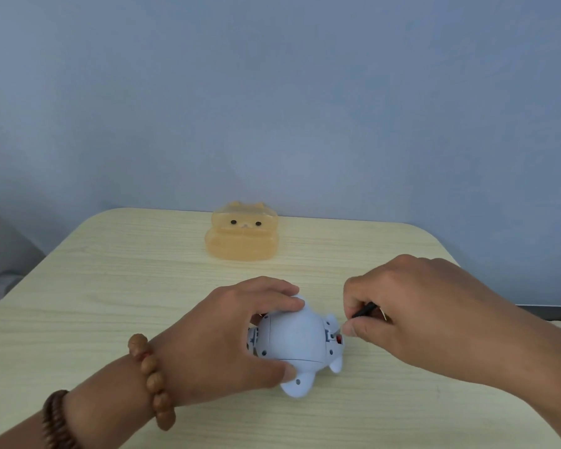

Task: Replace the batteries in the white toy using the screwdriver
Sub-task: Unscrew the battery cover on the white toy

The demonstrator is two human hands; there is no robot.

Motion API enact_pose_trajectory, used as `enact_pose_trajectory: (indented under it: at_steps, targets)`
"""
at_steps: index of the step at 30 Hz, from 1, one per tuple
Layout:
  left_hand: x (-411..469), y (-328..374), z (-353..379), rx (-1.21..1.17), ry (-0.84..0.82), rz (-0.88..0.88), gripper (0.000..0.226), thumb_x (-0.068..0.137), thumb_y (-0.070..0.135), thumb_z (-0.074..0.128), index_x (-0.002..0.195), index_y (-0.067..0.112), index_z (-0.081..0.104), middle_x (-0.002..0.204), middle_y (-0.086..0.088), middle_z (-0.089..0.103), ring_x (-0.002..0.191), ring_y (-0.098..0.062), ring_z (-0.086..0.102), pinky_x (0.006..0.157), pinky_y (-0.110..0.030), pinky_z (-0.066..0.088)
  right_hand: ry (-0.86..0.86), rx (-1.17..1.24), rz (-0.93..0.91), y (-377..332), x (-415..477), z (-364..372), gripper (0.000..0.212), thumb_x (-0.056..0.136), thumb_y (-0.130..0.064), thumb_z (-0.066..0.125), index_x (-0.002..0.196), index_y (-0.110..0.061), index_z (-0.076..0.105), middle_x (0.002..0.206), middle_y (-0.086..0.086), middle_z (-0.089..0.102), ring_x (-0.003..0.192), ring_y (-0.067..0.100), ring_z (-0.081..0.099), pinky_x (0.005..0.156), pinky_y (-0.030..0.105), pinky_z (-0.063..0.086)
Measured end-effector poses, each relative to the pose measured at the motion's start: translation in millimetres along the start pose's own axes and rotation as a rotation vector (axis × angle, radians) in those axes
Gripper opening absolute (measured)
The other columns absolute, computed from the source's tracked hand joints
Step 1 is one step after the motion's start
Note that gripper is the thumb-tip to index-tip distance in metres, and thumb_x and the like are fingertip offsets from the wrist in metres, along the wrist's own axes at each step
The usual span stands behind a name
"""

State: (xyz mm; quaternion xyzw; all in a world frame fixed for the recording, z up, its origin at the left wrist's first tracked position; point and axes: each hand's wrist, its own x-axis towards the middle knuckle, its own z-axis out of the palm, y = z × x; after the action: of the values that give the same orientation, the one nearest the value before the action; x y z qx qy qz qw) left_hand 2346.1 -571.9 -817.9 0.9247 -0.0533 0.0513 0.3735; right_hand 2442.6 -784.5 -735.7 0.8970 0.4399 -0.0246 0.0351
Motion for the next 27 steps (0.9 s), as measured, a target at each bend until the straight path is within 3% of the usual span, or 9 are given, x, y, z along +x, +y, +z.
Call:
enact_pose_trajectory:
  at_steps: [2,4,8,11,15,18,21,25,27]
  targets:
    - [0.4,0.2,0.1,0.009,-0.001,0.001,0.069,0.066,0.046,0.084,0.129,0.044,0.057,0.138,0.041,0.037,0.117,0.014,0.05,0.094,-0.012,0.047,0.03,-0.06,-0.008,-0.8,1.8,1.5,0.051,0.095,-0.06,0.041,0.073,-0.015,0.05,0.061,0.0,0.053,0.058,0.015,0.047,0.058,0.03,0.042]
    - [0.6,0.3,0.1,0.01,0.002,0.003,0.068,0.066,0.045,0.084,0.128,0.044,0.058,0.138,0.04,0.038,0.118,0.014,0.05,0.094,-0.012,0.046,0.03,-0.097,-0.01,-3.0,3.0,4.6,0.06,0.096,-0.062,0.034,0.069,-0.011,0.047,0.058,0.001,0.045,0.057,0.017,0.044,0.059,0.033,0.041]
    - [1.1,0.8,0.4,0.011,0.006,0.001,0.067,0.066,0.043,0.085,0.128,0.043,0.059,0.137,0.039,0.04,0.118,0.014,0.05,0.094,-0.012,0.047,-0.031,-0.009,0.016,-4.8,-1.3,3.4,0.037,0.091,-0.07,0.039,0.095,-0.034,0.049,0.076,-0.011,0.053,0.074,0.008,0.055,0.065,0.027,0.042]
    - [1.1,-0.4,0.6,0.009,0.005,-0.002,0.068,0.066,0.043,0.085,0.129,0.042,0.058,0.138,0.038,0.041,0.12,0.012,0.049,0.095,-0.014,0.047,-0.053,0.028,0.007,-4.8,-4.3,-0.6,0.019,0.094,-0.057,0.046,0.092,-0.038,0.042,0.077,-0.013,0.053,0.075,0.006,0.054,0.063,0.023,0.04]
    - [0.7,-1.7,0.4,-0.003,0.007,-0.005,0.068,0.066,0.043,0.086,0.128,0.042,0.059,0.138,0.037,0.041,0.119,0.01,0.051,0.094,-0.015,0.048,0.029,0.005,0.006,-5.3,-0.6,5.1,0.036,0.096,-0.057,0.042,0.076,-0.027,0.046,0.068,-0.006,0.053,0.066,0.011,0.053,0.061,0.028,0.043]
    - [0.8,-0.9,0.1,-0.003,0.003,-0.003,0.067,0.065,0.042,0.086,0.127,0.043,0.059,0.137,0.04,0.038,0.118,0.012,0.051,0.094,-0.013,0.047,0.095,-0.034,0.006,-5.0,-1.8,10.5,0.049,0.095,-0.06,0.037,0.076,-0.018,0.052,0.074,-0.002,0.054,0.07,0.014,0.053,0.063,0.031,0.045]
    - [0.8,-1.2,0.0,-0.002,-0.001,-0.003,0.067,0.065,0.044,0.085,0.127,0.045,0.058,0.137,0.041,0.038,0.117,0.012,0.052,0.094,-0.013,0.048,0.13,0.003,0.023,-2.9,-10.4,11.5,0.043,0.092,-0.065,0.042,0.086,-0.026,0.06,0.088,-0.009,0.05,0.077,0.005,0.05,0.065,0.026,0.045]
    - [0.4,-2.7,1.5,-0.013,0.002,0.002,0.068,0.064,0.046,0.085,0.127,0.042,0.059,0.138,0.038,0.04,0.118,0.011,0.052,0.095,-0.015,0.048,0.26,-0.012,0.09,-1.9,-20.0,15.4,0.034,0.084,-0.064,0.048,0.074,-0.035,0.062,0.071,-0.016,0.048,0.061,-0.004,0.047,0.048,0.02,0.034]
    - [0.1,-3.5,1.8,-0.02,0.002,-0.003,0.068,0.064,0.046,0.085,0.127,0.042,0.059,0.138,0.039,0.04,0.118,0.011,0.053,0.095,-0.015,0.048,0.352,0.113,0.204,1.6,-19.1,21.9,0.029,0.08,-0.059,0.051,0.069,-0.034,0.062,0.065,-0.015,0.05,0.057,-0.002,0.048,0.046,0.022,0.032]
